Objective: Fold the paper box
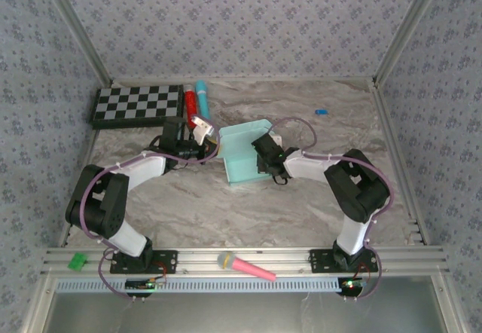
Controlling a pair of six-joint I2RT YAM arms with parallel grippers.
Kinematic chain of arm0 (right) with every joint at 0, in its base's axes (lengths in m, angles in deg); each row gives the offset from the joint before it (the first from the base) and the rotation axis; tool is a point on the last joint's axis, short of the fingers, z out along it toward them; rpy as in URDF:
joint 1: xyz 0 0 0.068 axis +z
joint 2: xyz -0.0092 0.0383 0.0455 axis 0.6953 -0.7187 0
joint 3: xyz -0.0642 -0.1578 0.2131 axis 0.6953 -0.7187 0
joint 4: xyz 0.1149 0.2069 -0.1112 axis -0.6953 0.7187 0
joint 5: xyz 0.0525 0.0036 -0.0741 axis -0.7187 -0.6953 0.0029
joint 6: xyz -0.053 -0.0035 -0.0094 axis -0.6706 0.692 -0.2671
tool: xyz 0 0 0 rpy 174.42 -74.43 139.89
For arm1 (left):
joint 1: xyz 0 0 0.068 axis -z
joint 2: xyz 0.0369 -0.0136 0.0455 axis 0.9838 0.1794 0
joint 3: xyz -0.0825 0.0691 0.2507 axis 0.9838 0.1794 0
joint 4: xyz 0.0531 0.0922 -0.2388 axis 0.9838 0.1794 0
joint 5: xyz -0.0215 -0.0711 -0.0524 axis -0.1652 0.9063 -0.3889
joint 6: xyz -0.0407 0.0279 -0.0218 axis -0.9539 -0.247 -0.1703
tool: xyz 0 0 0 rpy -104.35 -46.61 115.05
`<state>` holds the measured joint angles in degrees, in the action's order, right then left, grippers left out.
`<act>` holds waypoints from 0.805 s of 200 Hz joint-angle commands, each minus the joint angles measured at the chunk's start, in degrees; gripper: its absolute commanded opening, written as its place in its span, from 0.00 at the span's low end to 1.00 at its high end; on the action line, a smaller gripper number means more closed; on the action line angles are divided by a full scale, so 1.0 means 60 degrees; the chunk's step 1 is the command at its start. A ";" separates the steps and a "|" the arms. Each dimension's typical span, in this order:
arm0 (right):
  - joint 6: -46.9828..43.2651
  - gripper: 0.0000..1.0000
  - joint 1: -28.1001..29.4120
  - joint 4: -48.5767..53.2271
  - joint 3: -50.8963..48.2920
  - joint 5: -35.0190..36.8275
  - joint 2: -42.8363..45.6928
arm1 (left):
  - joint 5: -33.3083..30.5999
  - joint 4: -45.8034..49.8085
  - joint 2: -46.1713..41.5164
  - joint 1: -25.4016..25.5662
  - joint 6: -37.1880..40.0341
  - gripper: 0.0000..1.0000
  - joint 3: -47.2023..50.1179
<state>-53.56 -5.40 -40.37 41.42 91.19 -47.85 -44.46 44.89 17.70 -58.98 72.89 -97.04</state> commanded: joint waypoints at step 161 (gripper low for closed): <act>0.0871 0.34 -0.0569 0.1203 -0.0117 0.0458 0.0577 | 0.0298 0.0971 -0.0153 0.0125 0.0681 0.00 -0.0241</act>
<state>-50.74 -7.17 -36.52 41.45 90.01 -46.00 -43.14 46.90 17.75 -58.17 74.83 -97.12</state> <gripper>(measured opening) 0.311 0.054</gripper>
